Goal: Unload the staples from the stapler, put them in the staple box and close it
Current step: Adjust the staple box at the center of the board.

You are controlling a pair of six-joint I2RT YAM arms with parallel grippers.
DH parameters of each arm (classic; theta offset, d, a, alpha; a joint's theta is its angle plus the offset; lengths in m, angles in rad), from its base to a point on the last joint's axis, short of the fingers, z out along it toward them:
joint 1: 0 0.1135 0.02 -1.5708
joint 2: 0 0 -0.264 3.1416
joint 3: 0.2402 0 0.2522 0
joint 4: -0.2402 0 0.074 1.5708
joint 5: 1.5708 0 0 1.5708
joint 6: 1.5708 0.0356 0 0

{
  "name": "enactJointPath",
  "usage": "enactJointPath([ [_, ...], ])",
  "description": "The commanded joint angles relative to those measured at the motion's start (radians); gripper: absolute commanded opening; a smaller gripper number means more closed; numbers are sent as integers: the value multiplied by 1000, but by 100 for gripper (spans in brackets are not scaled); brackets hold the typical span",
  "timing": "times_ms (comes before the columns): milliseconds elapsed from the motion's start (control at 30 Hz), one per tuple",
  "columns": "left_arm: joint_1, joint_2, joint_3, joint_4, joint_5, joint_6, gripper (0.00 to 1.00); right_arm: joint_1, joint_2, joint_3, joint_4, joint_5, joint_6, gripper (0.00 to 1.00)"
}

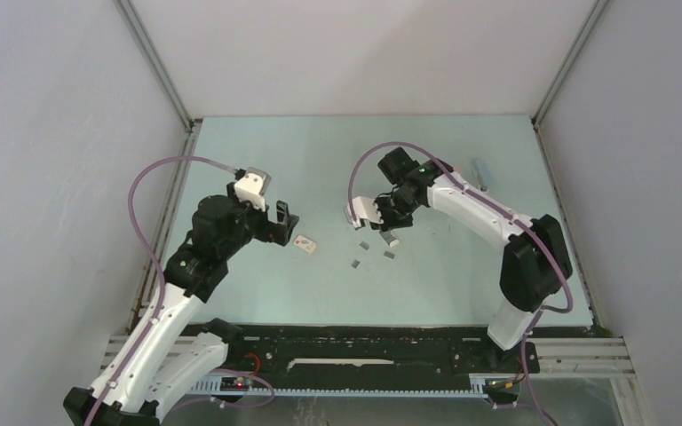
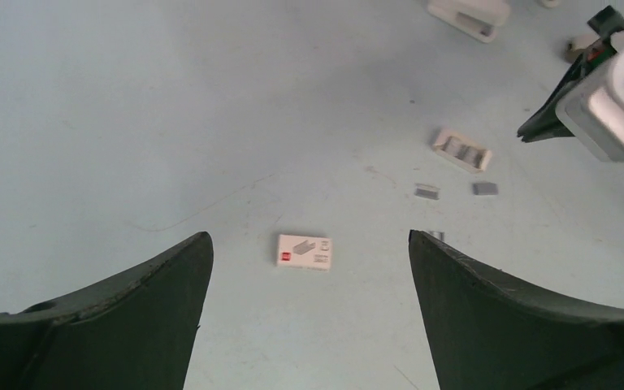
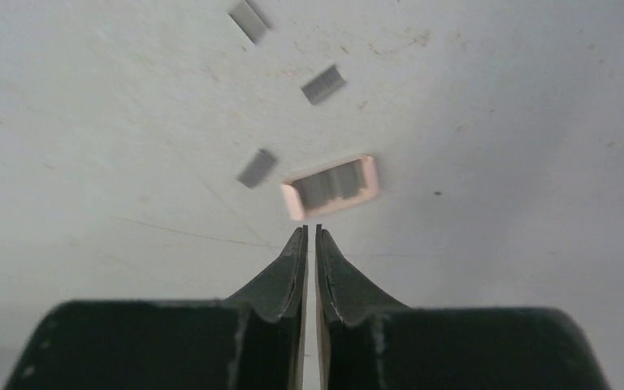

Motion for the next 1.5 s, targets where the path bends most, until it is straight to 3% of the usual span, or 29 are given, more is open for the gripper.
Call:
enactJointPath([
  [0,7,29,0,69,189,-90,95,-18,-115,-44,9,-186,388,11],
  [100,7,68,-2,123,306,-279,92,-57,-165,-93,4,-332,541,11],
  [200,-14,112,-52,217,377,-438,90,-128,-212,-159,1,-451,547,11],
  [367,-157,160,-152,348,213,-503,90,-274,-221,-232,71,-569,603,13],
  [533,-242,221,-219,461,61,-511,87,-253,-132,-278,185,-492,745,11],
  [967,-269,332,-277,576,68,-550,76,-141,10,-278,381,-218,992,0],
  [1200,-270,278,-324,578,37,-557,76,-38,51,-275,502,16,1120,0],
  [1467,-270,233,-368,575,18,-565,76,-3,93,-258,531,160,1160,0],
])
